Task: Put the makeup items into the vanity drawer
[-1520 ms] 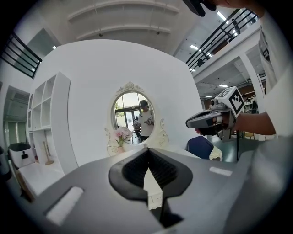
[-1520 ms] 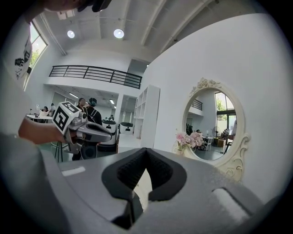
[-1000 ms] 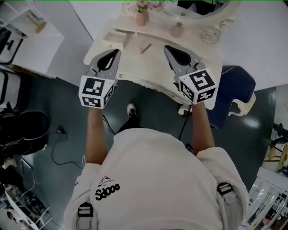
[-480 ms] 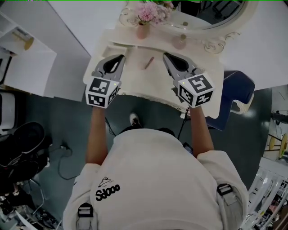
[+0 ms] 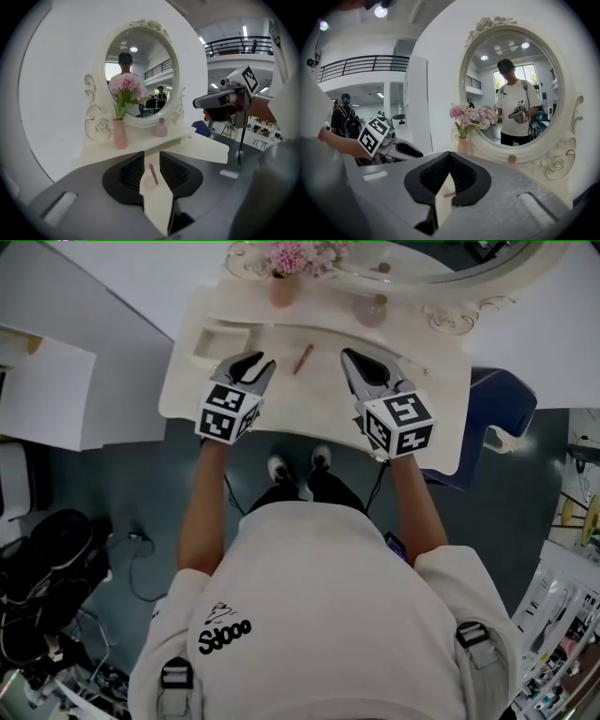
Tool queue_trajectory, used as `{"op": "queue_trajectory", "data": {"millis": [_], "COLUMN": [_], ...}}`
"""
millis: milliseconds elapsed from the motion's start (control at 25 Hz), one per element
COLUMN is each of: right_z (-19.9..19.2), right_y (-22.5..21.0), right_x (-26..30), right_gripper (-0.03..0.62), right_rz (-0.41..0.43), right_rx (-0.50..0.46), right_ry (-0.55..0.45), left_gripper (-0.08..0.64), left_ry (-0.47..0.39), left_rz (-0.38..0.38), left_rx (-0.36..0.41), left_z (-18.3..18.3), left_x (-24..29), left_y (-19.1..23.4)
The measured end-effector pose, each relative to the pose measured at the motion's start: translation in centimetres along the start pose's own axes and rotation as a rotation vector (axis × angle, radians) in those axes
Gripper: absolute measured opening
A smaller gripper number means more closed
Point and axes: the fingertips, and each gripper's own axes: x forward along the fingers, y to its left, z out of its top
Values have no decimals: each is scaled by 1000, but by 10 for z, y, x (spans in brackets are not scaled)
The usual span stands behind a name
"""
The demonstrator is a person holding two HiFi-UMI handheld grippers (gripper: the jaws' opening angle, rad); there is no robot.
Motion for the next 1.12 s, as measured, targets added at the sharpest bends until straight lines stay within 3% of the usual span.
{"op": "queue_trajectory", "data": {"millis": [280, 520, 800, 1120], "right_z": [-35, -64, -78, -67], "right_y": [-25, -42, -59, -58], "right_x": [15, 15, 12, 25], "right_gripper": [2, 3, 3, 3], "right_rz": [24, 33, 10, 36], "right_rx": [1, 39, 58, 35], "right_ry": [91, 142, 161, 142], "left_gripper": [170, 215, 206, 147], "left_ry": [178, 275, 338, 332], "left_rz": [-34, -19, 0, 19], "left_rx": [-10, -51, -87, -78], "left_z": [-54, -93, -119, -114], "left_x": [73, 122, 138, 137], "left_y": [5, 15, 14, 18]}}
